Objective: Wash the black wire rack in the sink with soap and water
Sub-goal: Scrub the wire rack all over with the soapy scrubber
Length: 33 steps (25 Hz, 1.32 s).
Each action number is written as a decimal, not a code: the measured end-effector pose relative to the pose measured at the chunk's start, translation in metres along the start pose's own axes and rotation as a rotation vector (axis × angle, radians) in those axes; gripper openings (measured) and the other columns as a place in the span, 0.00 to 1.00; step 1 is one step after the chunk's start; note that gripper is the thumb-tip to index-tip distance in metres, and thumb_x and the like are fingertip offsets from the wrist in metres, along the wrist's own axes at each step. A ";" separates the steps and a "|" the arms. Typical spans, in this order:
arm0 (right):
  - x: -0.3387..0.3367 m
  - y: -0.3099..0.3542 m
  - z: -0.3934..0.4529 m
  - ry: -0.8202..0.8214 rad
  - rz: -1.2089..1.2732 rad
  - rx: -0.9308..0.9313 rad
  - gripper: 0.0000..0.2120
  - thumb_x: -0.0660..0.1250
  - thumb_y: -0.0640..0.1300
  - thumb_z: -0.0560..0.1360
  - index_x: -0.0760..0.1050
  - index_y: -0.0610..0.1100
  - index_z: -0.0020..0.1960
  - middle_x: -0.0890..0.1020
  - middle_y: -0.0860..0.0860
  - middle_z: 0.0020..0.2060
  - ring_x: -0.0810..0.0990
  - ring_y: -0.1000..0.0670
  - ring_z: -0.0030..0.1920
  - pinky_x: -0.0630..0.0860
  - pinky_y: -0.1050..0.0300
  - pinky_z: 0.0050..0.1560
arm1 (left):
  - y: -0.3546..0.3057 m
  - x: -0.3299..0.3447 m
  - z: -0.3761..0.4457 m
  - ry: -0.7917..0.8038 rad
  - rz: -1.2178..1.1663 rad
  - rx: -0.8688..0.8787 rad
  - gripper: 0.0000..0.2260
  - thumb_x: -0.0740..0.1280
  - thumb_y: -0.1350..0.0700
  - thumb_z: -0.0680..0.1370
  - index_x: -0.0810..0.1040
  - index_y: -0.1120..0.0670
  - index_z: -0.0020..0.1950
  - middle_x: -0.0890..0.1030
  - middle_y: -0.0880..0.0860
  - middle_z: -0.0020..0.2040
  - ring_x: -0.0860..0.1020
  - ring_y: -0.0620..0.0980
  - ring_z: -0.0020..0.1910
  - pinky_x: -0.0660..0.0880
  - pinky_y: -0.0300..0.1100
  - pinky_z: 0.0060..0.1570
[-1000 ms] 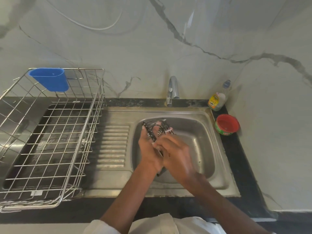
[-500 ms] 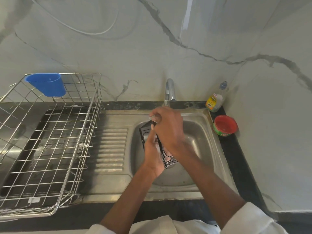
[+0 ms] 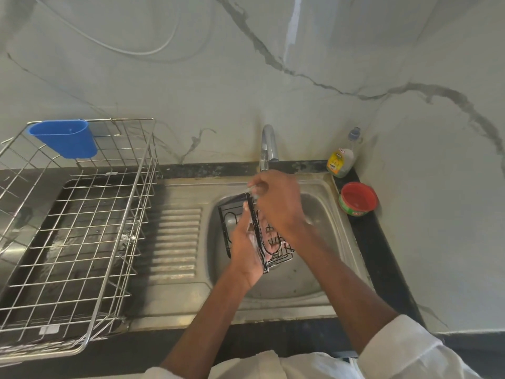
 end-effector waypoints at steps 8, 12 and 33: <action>-0.018 -0.028 -0.024 -0.177 -0.037 -0.093 0.16 0.68 0.25 0.74 0.86 0.43 0.50 0.87 0.51 0.45 0.84 0.53 0.45 0.75 0.72 0.45 | -0.015 -0.010 0.020 -0.040 -0.114 0.043 0.37 0.47 0.27 0.83 0.77 0.49 0.76 0.82 0.56 0.71 0.84 0.57 0.59 0.77 0.59 0.65; 0.004 -0.044 -0.072 -0.189 -0.064 -0.255 0.18 0.72 0.21 0.68 0.86 0.41 0.47 0.86 0.50 0.44 0.82 0.53 0.45 0.74 0.73 0.46 | -0.022 -0.024 0.030 -0.131 -0.225 0.048 0.44 0.44 0.24 0.81 0.76 0.56 0.76 0.81 0.57 0.72 0.83 0.59 0.61 0.77 0.57 0.64; 0.014 -0.021 -0.064 -0.302 0.196 -0.193 0.13 0.69 0.27 0.76 0.85 0.43 0.53 0.86 0.52 0.47 0.84 0.58 0.47 0.80 0.66 0.46 | -0.036 -0.007 0.009 -0.168 -0.248 0.069 0.16 0.60 0.39 0.87 0.84 0.45 0.61 0.84 0.54 0.53 0.83 0.53 0.52 0.80 0.52 0.56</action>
Point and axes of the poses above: each hand's wrist, its own z-axis towards the middle knuckle, its own x-axis out of the palm, y = z × x, the point moved 3 cm from there along z, towards the middle knuckle
